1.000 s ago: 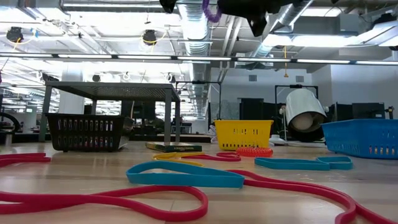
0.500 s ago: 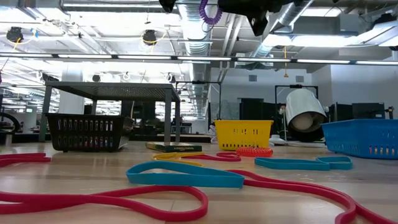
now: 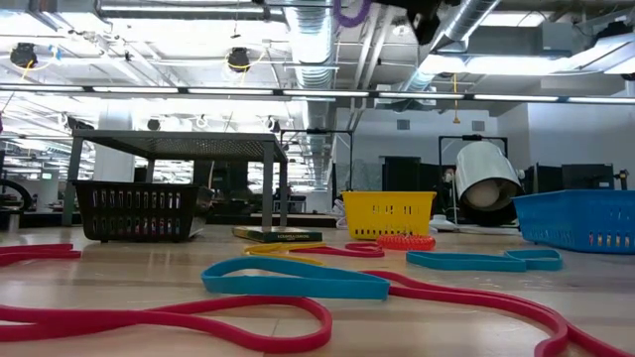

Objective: Pick & Place Office Desk Supplies
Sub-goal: Put the violet rubber band into the black bin

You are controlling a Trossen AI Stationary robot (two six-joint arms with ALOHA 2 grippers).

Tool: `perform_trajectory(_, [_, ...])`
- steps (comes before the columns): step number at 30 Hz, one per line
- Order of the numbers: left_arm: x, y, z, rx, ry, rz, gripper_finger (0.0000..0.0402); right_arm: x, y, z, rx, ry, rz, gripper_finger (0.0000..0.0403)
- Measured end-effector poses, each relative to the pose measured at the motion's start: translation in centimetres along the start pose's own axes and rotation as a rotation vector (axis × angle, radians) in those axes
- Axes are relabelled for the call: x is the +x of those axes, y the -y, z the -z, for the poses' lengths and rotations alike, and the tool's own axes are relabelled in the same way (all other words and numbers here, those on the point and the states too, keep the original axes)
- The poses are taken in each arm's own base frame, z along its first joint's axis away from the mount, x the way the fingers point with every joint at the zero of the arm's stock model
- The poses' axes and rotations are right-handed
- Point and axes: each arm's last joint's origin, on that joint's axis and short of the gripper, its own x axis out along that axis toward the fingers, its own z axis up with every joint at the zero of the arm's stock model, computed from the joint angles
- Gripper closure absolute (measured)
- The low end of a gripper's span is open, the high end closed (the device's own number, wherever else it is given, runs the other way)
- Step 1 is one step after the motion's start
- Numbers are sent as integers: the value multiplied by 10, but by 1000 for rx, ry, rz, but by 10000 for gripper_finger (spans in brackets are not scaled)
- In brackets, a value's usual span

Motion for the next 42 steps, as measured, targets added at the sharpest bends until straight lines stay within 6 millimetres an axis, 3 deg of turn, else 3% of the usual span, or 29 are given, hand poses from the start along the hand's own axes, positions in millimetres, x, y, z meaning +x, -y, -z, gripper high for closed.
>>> perform_trajectory(9, [-21, -5, 7, 21, -157, 18, 211, -65, 17, 1, 117, -179, 119, 403])
perform_trajectory(15, [-23, -4, 19, 14, -274, 27, 226, -114, 28, 17, 250, -335, 257, 403])
perform_trajectory(21, [-19, -2, 23, -24, -295, 23, 240, -141, 34, 33, 381, -475, 374, 403])
perform_trajectory(26, [-16, -1, 26, -18, -318, 26, 249, -147, 33, 47, 441, -628, 469, 403])
perform_trajectory(34, [-14, -1, 29, -15, -330, 26, 260, -138, 23, 59, 454, -791, 520, 403])
perform_trajectory(42, [-12, 3, 57, -11, -352, 25, 262, -124, 17, 86, 429, -939, 633, 403])
